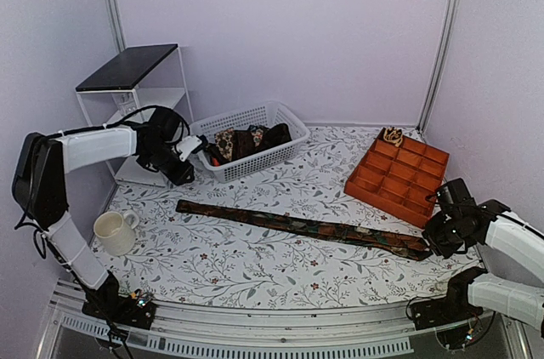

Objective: Roll the ties
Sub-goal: Flatten out the tie at the center of the board, then adjust the tie at the center of the board.

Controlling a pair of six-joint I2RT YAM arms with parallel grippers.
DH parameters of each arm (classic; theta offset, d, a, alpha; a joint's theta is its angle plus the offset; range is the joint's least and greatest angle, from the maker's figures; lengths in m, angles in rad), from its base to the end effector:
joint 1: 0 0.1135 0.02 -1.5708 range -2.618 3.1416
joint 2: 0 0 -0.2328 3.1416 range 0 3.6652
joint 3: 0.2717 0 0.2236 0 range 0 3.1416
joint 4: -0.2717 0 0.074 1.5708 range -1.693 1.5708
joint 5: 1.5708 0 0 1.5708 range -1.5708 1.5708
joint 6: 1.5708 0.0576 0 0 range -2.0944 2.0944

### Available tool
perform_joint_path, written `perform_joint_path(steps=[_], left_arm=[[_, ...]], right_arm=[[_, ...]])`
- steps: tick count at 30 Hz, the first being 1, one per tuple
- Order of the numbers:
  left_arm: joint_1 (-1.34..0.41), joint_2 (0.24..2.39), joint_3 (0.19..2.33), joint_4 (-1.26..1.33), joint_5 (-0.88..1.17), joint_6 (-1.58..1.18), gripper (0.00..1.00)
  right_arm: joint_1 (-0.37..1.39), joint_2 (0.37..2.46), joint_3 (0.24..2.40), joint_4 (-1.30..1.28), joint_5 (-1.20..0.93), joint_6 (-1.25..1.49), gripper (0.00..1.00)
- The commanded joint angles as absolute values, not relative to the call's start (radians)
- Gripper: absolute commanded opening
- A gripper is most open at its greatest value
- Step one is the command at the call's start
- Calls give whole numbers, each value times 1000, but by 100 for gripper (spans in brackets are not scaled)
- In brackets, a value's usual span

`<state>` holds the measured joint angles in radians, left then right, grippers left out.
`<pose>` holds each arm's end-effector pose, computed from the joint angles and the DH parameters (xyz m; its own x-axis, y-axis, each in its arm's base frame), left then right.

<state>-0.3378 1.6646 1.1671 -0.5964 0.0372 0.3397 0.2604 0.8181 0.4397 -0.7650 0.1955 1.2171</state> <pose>0.3013 -0.1081 0.1783 -0.6746 0.5899 -0.4438 0.6068 0.7855 0.1218 0.1355 0.0245 0.1408 -0.4685 0.8275 -0.3094 0.7644 0.5553 0.3276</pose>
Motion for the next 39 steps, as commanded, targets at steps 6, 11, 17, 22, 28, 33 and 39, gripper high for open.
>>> perform_joint_path(steps=[6,11,17,22,28,33,39], left_arm=[[-408,1564,1099,-534,156,27,26],[-405,1533,1032,-463,207,-43,27],[-396,1553,998,-413,244,-94,26],[-394,1580,964,-367,248,-118,20],[-394,1615,959,-357,231,-117,18],[-395,1641,948,-329,225,-115,16],[-394,1691,943,-303,205,-113,15]], right_arm=[[257,811,373,-712,179,1236,25],[257,815,349,-682,180,1237,19],[256,805,365,-700,215,1224,4],[256,770,365,-723,242,1214,0],[256,750,365,-740,265,1206,0],[256,756,345,-738,264,1221,0],[257,779,348,-743,279,1224,0]])
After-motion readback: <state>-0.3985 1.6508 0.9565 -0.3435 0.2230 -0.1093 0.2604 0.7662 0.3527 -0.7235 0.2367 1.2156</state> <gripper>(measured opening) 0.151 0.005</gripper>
